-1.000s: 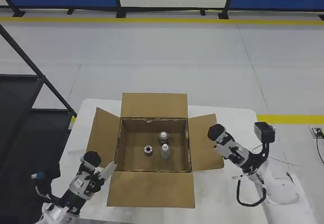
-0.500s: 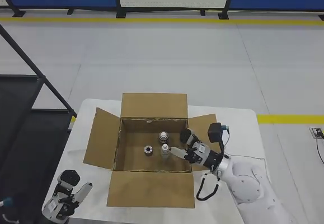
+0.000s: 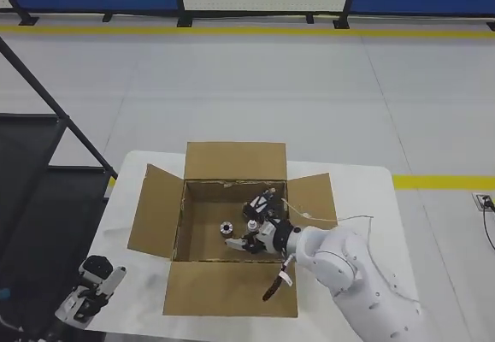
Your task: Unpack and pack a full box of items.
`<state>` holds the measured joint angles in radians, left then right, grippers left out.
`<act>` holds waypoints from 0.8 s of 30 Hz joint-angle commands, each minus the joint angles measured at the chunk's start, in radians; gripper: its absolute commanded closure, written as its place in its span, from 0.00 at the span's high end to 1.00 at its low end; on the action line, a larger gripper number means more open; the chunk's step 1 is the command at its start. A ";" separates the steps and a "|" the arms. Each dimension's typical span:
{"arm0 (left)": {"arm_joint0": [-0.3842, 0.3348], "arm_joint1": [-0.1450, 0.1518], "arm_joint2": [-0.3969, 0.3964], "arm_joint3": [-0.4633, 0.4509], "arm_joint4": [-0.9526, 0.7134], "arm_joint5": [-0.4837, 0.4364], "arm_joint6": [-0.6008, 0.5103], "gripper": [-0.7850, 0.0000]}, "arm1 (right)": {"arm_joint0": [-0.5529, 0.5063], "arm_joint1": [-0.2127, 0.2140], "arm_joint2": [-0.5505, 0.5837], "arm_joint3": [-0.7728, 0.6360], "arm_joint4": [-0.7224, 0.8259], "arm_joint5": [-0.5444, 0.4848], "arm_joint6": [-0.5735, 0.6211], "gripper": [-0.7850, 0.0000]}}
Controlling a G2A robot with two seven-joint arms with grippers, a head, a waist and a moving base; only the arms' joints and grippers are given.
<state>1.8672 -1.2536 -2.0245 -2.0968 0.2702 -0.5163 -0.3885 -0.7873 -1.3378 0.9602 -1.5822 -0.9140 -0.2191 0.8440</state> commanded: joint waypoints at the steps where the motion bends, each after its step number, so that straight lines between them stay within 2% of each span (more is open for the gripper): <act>1: 0.001 0.003 -0.028 0.012 -0.049 0.000 -0.015 1.00 | 0.062 -0.011 -0.054 0.048 -0.046 0.047 0.085 1.00; 4: 0.001 0.003 -0.028 0.012 -0.049 0.000 -0.015 1.00 | 0.131 -0.032 -0.112 0.121 -0.042 0.075 0.152 1.00; 8: 0.001 0.003 -0.028 0.012 -0.049 0.000 -0.015 1.00 | 0.199 -0.056 -0.159 0.235 -0.042 0.112 0.172 1.00; 16: 0.001 0.003 -0.028 0.012 -0.049 0.000 -0.015 1.00 | 0.273 -0.099 -0.210 0.414 0.041 0.093 0.130 1.00; 17: 0.001 0.003 -0.028 0.012 -0.049 0.000 -0.015 1.00 | 0.278 -0.103 -0.210 0.431 0.054 0.085 0.121 0.94; 18: 0.001 0.003 -0.028 0.012 -0.049 0.000 -0.015 1.00 | 0.283 -0.106 -0.211 0.448 0.058 0.081 0.113 0.61; 19: 0.001 0.003 -0.028 0.012 -0.049 0.000 -0.015 1.00 | 0.285 -0.108 -0.213 0.462 0.062 0.076 0.109 0.38; 20: 0.001 0.003 -0.028 0.012 -0.049 0.000 -0.015 1.00 | 0.288 -0.111 -0.214 0.475 0.065 0.075 0.105 0.28; 21: 0.001 0.003 -0.028 0.012 -0.049 0.000 -0.015 1.00 | 0.289 -0.113 -0.215 0.487 0.065 0.077 0.103 0.23; 24: 0.001 0.003 -0.028 0.012 -0.049 0.000 -0.015 1.00 | 0.293 -0.118 -0.221 0.516 0.054 0.094 0.100 0.00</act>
<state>1.8681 -1.2506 -2.0523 -2.0852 0.2217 -0.5162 -0.4032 -0.4949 -1.4542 0.7409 -1.0726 -0.8567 -0.1297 0.9456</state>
